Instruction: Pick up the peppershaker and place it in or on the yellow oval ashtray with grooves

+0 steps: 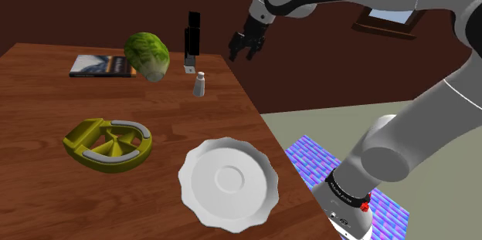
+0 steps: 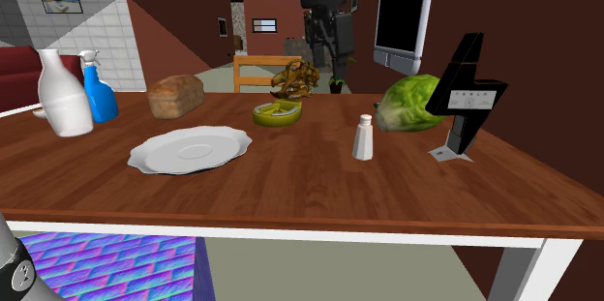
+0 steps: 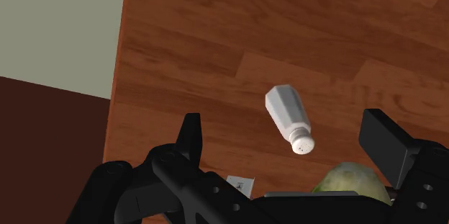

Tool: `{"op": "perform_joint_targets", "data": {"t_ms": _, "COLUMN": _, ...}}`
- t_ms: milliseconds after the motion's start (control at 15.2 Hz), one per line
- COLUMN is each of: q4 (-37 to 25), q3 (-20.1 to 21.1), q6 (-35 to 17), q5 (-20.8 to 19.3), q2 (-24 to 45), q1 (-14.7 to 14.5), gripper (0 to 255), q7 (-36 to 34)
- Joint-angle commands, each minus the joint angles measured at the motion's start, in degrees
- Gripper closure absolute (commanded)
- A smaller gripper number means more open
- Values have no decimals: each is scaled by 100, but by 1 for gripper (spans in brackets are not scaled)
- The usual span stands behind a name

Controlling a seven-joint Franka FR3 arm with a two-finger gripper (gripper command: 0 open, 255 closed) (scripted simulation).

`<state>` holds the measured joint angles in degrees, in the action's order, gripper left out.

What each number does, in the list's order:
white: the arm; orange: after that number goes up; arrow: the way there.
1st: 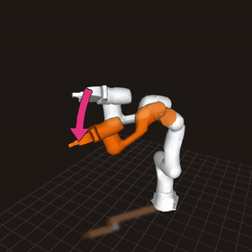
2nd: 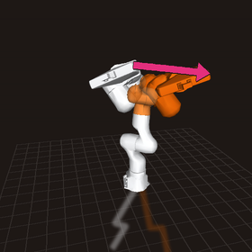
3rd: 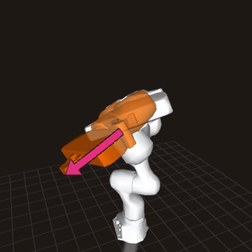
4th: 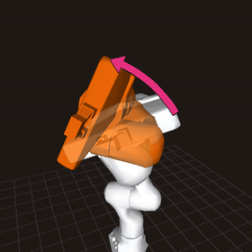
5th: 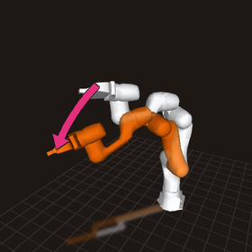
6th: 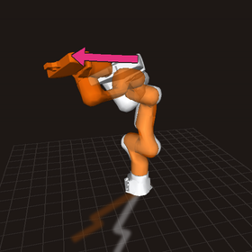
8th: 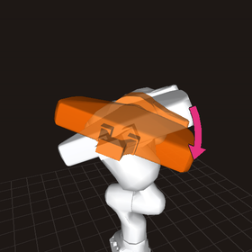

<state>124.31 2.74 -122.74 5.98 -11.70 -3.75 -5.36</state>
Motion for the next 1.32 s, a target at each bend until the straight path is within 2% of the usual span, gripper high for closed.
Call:
{"op": "perform_joint_targets", "data": {"t_ms": 0, "q4": -253, "q3": 62, "q6": -156, "q5": -38, "q2": 420, "q1": -34, "gripper": 0, "q7": -54}}
{"op": "perform_joint_targets", "data": {"t_ms": 396, "q4": -1183, "q3": 190, "q6": -489, "q5": -226, "q2": 1727, "q1": -146, "gripper": 0, "q7": -226}}
{"op": "perform_joint_targets", "data": {"t_ms": 726, "q4": -2175, "q3": 235, "q6": -575, "q5": -425, "q2": 2849, "q1": -282, "gripper": 0, "q7": -372}}
{"op": "perform_joint_targets", "data": {"t_ms": 1254, "q4": -2110, "q3": 227, "q6": -1018, "q5": -458, "q2": 3228, "q1": -316, "gripper": 0, "q7": -393}}
